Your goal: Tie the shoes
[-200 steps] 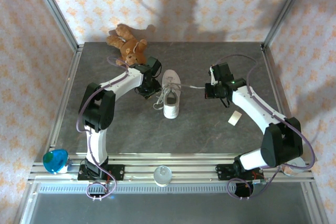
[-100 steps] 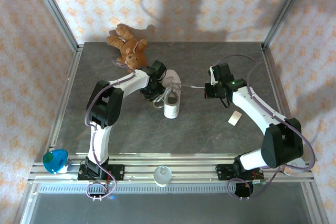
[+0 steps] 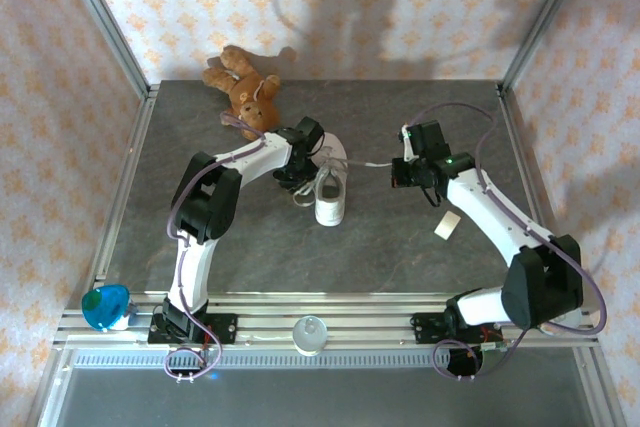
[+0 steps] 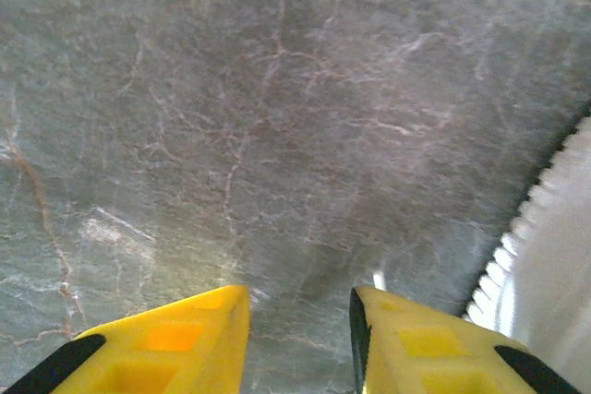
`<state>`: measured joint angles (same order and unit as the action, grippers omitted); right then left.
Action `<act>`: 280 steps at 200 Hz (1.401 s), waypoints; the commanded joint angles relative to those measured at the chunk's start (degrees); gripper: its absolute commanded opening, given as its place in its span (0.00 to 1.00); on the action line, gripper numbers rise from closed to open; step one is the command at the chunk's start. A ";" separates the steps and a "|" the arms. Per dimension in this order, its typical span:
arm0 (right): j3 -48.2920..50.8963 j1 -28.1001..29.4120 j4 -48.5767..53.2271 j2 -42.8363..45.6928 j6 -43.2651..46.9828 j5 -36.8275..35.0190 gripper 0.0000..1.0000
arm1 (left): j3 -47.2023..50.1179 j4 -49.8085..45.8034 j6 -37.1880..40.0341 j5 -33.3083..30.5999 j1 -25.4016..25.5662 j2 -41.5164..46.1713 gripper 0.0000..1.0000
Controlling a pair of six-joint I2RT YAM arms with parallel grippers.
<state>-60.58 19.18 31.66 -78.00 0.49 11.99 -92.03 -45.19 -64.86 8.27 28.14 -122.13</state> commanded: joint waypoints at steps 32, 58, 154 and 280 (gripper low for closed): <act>0.72 -0.18 1.45 1.70 1.81 -0.65 0.00 | 2.80 -1.01 7.86 -4.39 -0.85 5.75 0.37; 0.60 -0.19 1.82 1.91 1.66 -0.47 0.00 | 2.52 -2.03 14.83 -7.84 -1.98 9.35 0.39; -1.01 -0.18 4.54 0.50 1.44 -0.73 0.00 | 26.19 17.99 54.65 0.92 -4.68 27.56 0.36; -3.15 -0.26 6.83 -0.78 1.30 -3.09 0.00 | 29.62 23.62 39.64 1.07 -0.24 19.05 0.35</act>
<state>-62.33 19.16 36.84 -78.70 1.34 11.05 -63.44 -23.33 -23.38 11.14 28.05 -102.54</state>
